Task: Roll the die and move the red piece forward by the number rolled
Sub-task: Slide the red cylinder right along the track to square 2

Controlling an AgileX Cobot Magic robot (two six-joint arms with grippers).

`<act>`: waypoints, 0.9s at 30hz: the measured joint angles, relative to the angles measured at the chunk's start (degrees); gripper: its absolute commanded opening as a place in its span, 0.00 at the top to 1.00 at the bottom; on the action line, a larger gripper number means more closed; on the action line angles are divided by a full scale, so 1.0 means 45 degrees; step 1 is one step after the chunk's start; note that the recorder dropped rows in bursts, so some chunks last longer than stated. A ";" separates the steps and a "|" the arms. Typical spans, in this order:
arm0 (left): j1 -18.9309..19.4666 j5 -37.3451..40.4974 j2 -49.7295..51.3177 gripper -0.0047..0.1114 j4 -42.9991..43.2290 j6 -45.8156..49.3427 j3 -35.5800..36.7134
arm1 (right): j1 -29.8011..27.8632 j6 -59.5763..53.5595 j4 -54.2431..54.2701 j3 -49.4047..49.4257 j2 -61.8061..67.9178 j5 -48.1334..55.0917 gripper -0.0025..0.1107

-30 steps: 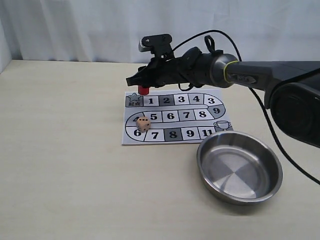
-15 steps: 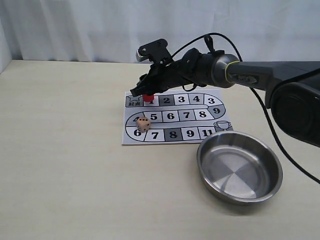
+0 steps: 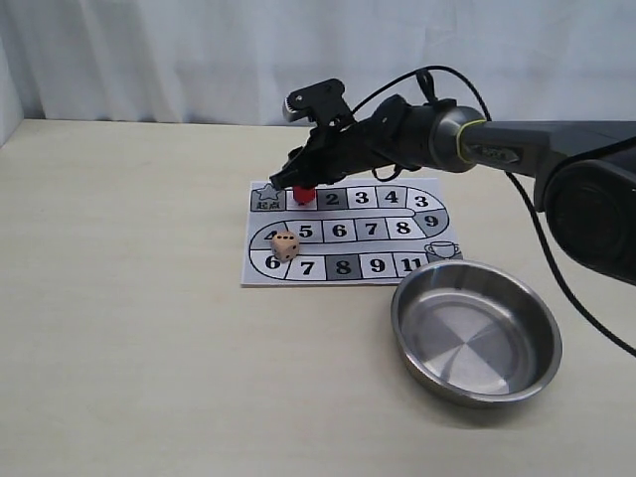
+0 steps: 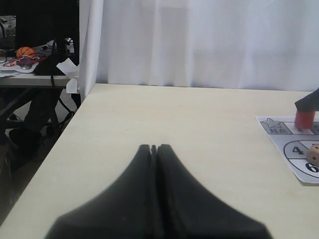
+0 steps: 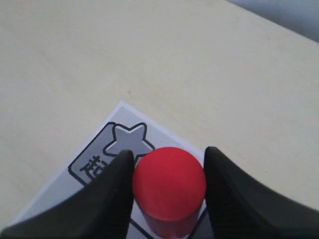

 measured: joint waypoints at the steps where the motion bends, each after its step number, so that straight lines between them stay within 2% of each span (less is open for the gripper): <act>1: 0.0000 0.0000 0.0000 0.96 0.0000 0.0000 0.0000 | -0.0058 0.0022 0.0000 0.0000 -0.0109 0.0000 0.94; 12: 0.0000 0.0000 0.0000 0.96 0.0000 0.0000 0.0000 | -0.1037 0.0454 -0.0019 0.0000 -0.0401 0.1095 0.94; 27: 0.0000 0.0000 0.0000 0.96 0.0000 0.0000 0.0000 | -0.1101 0.0719 -0.0010 -0.0075 -0.0021 0.1538 0.94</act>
